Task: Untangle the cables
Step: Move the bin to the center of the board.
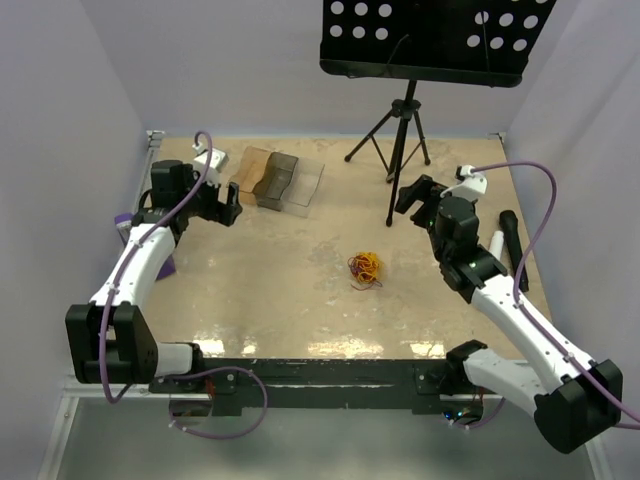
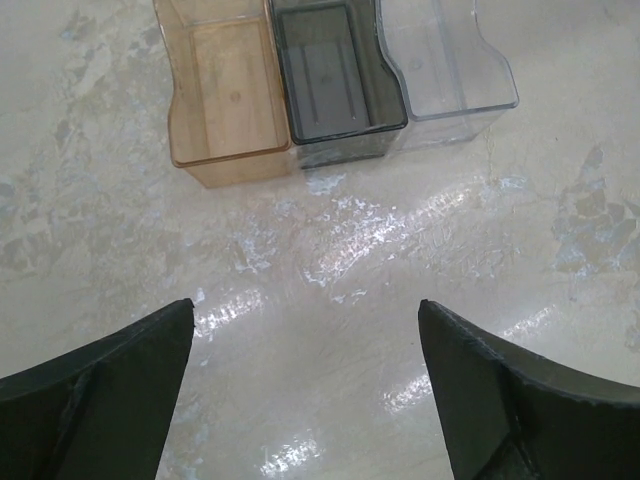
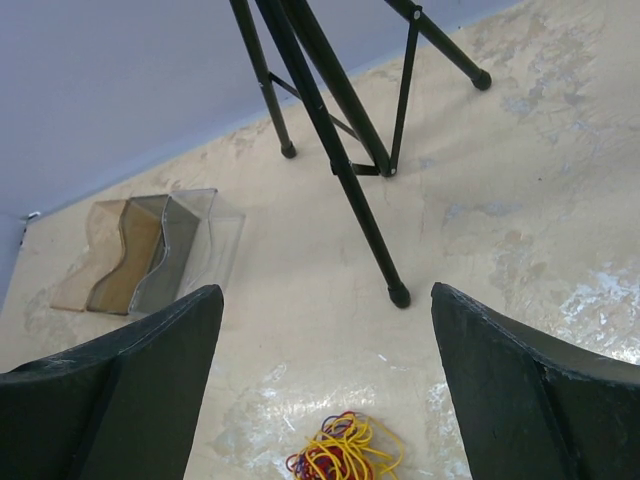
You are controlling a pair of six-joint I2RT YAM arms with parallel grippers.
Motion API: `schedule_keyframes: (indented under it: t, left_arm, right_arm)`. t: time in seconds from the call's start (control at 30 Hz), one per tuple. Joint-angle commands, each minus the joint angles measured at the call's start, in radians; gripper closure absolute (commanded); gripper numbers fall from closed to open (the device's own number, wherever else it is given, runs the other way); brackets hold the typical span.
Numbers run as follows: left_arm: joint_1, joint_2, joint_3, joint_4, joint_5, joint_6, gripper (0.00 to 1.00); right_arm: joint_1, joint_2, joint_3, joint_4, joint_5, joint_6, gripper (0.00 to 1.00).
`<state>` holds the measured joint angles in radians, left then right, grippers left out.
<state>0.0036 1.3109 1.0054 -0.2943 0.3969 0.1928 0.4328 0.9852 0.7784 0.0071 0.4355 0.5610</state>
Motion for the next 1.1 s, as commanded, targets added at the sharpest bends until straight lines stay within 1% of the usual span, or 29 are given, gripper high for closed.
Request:
schedule_keyframes:
  t: [0.0, 0.07, 0.13, 0.23, 0.37, 0.6, 0.8, 0.9, 1.0, 1.07]
  left_arm:
    - [-0.027, 0.036, 0.039, 0.058, -0.001, -0.007, 0.00]
    - [-0.051, 0.069, 0.056, 0.064, 0.000, 0.016, 0.00]
    - [-0.102, 0.105, 0.076, 0.076, -0.050, 0.028, 0.00]
    - [-0.137, 0.160, 0.113, 0.112, -0.089, 0.027, 0.00]
    - [-0.143, 0.273, 0.200, 0.123, -0.089, -0.013, 0.00]
    - [-0.168, 0.438, 0.294, 0.179, -0.112, -0.056, 0.00]
    - [-0.188, 0.582, 0.398, 0.176, -0.141, -0.078, 0.00]
    - [-0.188, 0.617, 0.415, 0.211, -0.177, -0.093, 0.05]
    - [-0.188, 0.637, 0.424, 0.234, -0.173, -0.101, 0.10]
    - [-0.188, 0.654, 0.432, 0.236, -0.174, -0.104, 0.18]
  right_arm:
    - [0.003, -0.007, -0.013, -0.006, 0.035, -0.015, 0.10]
    - [0.003, 0.003, -0.010, -0.006, 0.043, -0.015, 0.10]
    - [0.003, 0.007, -0.005, -0.006, 0.054, -0.012, 0.10]
    - [0.003, 0.006, -0.004, -0.028, 0.060, -0.012, 0.11]
    - [0.003, -0.002, -0.010, -0.035, 0.071, -0.013, 0.11]
    - [0.003, -0.037, -0.039, -0.038, 0.060, -0.006, 0.12]
    - [0.003, -0.052, -0.041, -0.053, 0.052, -0.001, 0.13]
    - [0.003, -0.062, -0.045, -0.052, 0.037, -0.001, 0.14]
    - [0.003, -0.069, -0.050, -0.052, 0.025, 0.005, 0.14]
    - [0.003, -0.069, -0.050, -0.050, 0.017, 0.008, 0.15]
